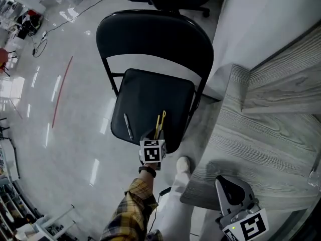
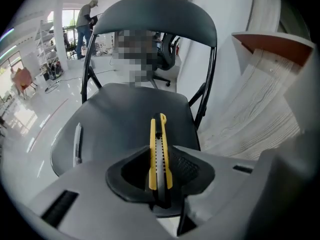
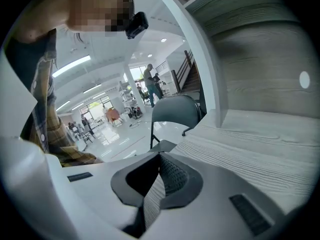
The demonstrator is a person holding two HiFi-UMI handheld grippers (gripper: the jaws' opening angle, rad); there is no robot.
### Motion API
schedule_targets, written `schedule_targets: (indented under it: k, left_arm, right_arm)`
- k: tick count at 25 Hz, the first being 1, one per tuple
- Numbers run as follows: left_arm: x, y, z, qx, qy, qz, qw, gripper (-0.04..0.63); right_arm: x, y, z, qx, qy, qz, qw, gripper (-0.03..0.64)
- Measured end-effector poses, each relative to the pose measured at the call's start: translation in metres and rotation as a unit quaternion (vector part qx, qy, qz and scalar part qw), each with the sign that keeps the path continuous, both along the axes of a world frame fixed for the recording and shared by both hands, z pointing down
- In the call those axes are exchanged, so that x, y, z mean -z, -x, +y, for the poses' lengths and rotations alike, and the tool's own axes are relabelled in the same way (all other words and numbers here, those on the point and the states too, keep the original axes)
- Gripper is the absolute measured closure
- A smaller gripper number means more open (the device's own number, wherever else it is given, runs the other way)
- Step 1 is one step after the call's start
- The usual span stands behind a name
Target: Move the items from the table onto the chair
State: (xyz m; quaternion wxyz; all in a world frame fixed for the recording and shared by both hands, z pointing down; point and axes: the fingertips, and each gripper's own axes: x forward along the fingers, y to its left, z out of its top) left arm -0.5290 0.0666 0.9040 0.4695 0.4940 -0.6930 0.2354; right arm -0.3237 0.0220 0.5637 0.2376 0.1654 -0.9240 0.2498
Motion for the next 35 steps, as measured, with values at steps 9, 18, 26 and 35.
schedule_targets:
  k: [9, 18, 26, 35]
  left_arm:
    - [-0.023, -0.007, 0.009, 0.009, 0.024, 0.019, 0.9995, 0.478]
    - [0.005, 0.005, 0.015, 0.017, 0.001, 0.005, 0.9998, 0.46]
    - [0.169, -0.039, -0.012, -0.033, -0.087, -0.04, 0.9948, 0.517]
    - [0.394, -0.18, -0.088, -0.129, -0.24, -0.064, 0.9601, 0.52]
  right_arm:
    - [0.008, -0.019, 0.003, -0.018, -0.01, -0.011, 1.0, 0.598]
    - [0.011, -0.035, 0.006, -0.039, -0.017, -0.021, 0.999, 0.598]
    - [0.085, -0.093, 0.007, -0.059, -0.047, -0.053, 0.996, 0.598]
    - [0.175, -0.224, -0.019, -0.099, -0.106, -0.083, 0.986, 0.598]
